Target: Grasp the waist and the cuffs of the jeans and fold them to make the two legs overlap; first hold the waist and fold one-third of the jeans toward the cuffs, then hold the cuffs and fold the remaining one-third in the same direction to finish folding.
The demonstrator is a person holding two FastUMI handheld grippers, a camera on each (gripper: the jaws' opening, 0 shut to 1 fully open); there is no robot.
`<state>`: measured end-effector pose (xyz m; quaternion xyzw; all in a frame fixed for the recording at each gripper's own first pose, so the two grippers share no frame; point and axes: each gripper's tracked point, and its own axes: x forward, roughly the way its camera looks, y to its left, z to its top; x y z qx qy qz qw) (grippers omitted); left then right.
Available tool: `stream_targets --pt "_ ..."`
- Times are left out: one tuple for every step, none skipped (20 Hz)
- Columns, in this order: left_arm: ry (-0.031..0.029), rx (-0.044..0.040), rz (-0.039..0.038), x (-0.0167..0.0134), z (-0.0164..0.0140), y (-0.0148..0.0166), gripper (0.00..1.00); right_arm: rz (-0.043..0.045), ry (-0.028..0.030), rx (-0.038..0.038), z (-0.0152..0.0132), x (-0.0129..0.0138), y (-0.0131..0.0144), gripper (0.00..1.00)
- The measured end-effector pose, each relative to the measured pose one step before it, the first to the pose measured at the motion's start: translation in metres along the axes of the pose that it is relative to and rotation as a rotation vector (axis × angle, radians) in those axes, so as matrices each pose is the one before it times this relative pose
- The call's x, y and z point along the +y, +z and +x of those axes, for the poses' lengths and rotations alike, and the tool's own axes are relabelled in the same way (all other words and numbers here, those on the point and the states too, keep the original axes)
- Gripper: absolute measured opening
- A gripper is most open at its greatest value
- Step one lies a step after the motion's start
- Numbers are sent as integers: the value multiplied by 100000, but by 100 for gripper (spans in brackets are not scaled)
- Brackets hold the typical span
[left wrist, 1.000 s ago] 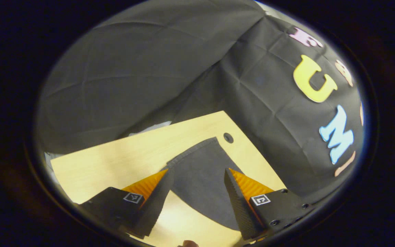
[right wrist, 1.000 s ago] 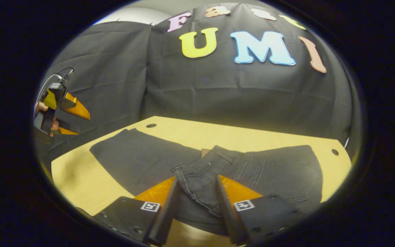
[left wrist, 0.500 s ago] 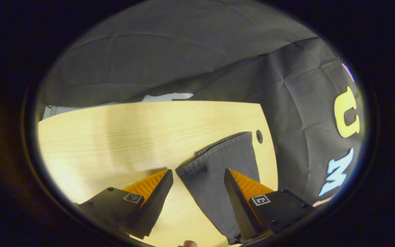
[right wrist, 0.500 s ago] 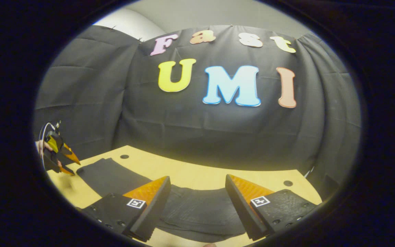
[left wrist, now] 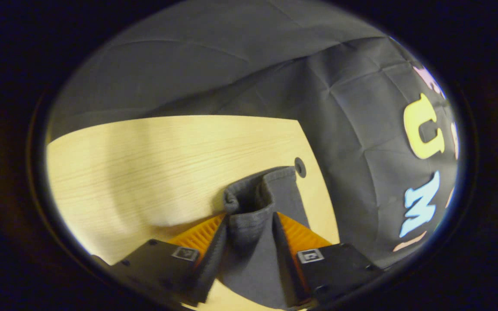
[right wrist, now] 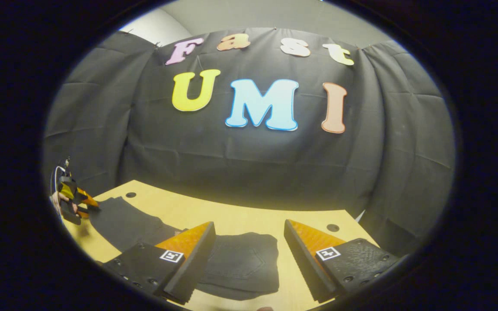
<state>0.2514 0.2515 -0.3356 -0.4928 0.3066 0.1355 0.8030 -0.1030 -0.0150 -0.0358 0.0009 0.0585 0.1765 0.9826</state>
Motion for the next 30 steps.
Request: stream_targets --pt "-1252 -665 298 -300 206 152 57 487 -1015 505 32 -343 -23 94" --pt "1283 -118 89 369 -81 250 43 215 -1020 279 -174 -375 154 94" --pt "-2096 910 -2210 -500 32 -230 31 8 -974 -95 -285 -397 136 95" --pt "-4391 1220 -2965 -345 -184 42 22 -111 -795 -430 -363 -376 351 95" --pt "-4427 -1064 -4792 -863 -622 603 23 -401 -611 -954 -377 -370 401 95" --pt "-5755 -837 -5650 -1443 -150 440 18 -630 -704 -1032 -321 -406 372 94" --pt "-5511 -493 -4827 -1344 -1239 -46 14 -503 -601 -821 -248 -498 285 95" --pt "-3100 -484 -1969 -1273 -1032 -198 14 -364 -19 -834 -364 -416 398 95" --pt "-2293 -140 1287 -1125 -960 -597 13 -238 218 -983 -219 -328 383 95" --pt "-2152 -257 2531 -1174 -773 -651 14 -397 549 -1454 -250 -338 520 95" --pt "-3204 232 2398 -1867 -751 -725 14 -392 672 -1723 -205 -257 528 95" --pt "-3094 658 1948 -2396 -578 -855 13 -27 966 -1449 -116 -303 294 95" --pt "-2500 391 1291 -2095 -358 -872 13 33 1412 -1296 -132 -135 181 94" --pt "-2885 293 1441 -2395 -69 -1088 13 5 1513 -889 -117 -180 220 95" --pt "-2748 495 1838 -2623 -369 -1392 13 -218 1452 -688 -175 -205 -43 95" --pt "-2542 859 2359 -2296 -61 -1810 14 -15 1232 -769 -255 -313 127 95" --pt "-1793 1102 2297 -2301 -67 -2000 13 304 1142 -550 -258 -427 -15 95" --pt "-1659 1414 2116 -2220 202 -2161 13 569 1158 -392 -321 -371 23 94" --pt "-1673 1641 1733 -2099 63 -2359 13 953 1033 -262 -246 -430 10 95" --pt "-1373 1874 1512 -2085 296 -2684 13 1192 1394 -291 -266 -404 4 94" --pt "-1139 1722 1388 -1949 310 -2652 13 1168 945 -328 -199 -512 -31 95" --pt "-784 1884 1769 -1620 616 -2844 13 866 806 -60 -208 -599 -93 94" --pt "-483 2462 1806 -1239 712 -2732 13 649 765 131 -277 -660 -130 94" --pt "-121 2696 1534 -1134 857 -2899 13 445 431 38 -267 -800 -210 94" --pt "425 2436 1265 -900 791 -2793 13 254 366 -246 -429 -760 -14 95" --pt "339 2605 1392 -952 948 -2746 13 335 137 -149 -267 -799 -92 95" --pt "588 2427 1019 -664 1067 -2687 13 371 59 -120 -496 -771 -77 94" --pt "972 2718 1390 -352 1173 -2527 13 467 -52 -60 -399 -673 -172 94" --pt "1980 2969 1523 83 1144 -2623 13 528 58 281 -352 -683 -35 95" --pt "2281 3271 1522 88 1007 -2509 13 440 210 436 -427 -493 -332 95"
